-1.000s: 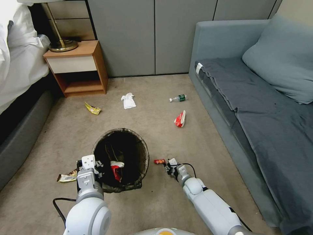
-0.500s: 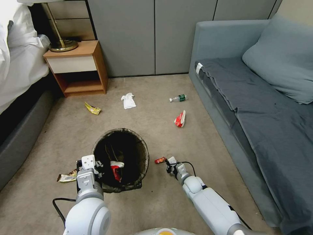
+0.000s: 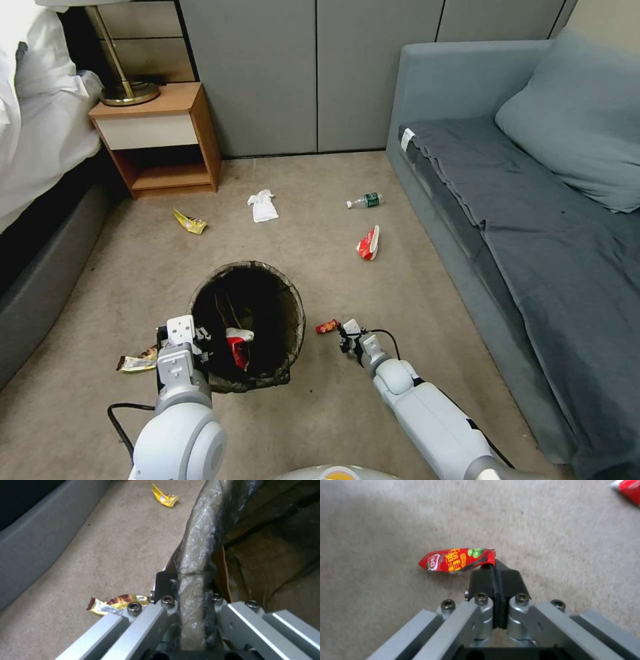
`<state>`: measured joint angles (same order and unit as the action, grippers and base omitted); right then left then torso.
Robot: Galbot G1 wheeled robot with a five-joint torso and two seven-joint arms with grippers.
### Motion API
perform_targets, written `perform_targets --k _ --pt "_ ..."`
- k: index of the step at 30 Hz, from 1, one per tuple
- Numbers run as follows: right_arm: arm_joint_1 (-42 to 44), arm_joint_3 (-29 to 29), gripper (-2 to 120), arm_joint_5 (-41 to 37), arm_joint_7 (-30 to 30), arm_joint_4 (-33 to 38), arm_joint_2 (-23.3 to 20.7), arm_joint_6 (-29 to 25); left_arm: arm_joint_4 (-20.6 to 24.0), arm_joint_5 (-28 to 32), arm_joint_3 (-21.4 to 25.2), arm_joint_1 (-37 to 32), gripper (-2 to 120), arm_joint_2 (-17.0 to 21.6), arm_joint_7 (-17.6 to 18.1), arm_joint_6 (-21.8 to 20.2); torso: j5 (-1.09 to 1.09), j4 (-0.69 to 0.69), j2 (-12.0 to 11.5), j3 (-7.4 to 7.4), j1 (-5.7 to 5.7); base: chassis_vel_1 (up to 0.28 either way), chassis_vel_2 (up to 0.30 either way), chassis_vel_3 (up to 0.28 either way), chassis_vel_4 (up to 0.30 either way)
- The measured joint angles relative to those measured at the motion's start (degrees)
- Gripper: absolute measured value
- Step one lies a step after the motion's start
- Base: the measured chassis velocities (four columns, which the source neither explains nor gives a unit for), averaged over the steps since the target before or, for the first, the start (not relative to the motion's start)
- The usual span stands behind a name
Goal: Pick up the trash bin, then pick up the garbage from the floor and place it into the trash bin.
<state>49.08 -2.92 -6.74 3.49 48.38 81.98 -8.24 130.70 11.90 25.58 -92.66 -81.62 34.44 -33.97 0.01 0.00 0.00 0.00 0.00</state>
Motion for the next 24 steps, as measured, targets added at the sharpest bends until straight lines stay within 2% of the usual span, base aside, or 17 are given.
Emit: perform_targets --k 14,24 --pt "5.6 3.6 0 -1.9 -3.0 10.7 -2.3 -3.1 -0.7 0.8 0.6 0.7 0 0.6 0.0 -0.1 0.0 0.0 0.0 0.0 0.0 0.0 0.0 0.0 0.0" --pt "10.6 9.1 0 -4.0 -5.1 24.2 -3.8 -4.1 -0.6 1.0 0.9 0.6 0 0.6 0.1 -0.2 -0.01 -0.01 0.0 0.0 0.0 0.0 0.0 0.0 0.0"
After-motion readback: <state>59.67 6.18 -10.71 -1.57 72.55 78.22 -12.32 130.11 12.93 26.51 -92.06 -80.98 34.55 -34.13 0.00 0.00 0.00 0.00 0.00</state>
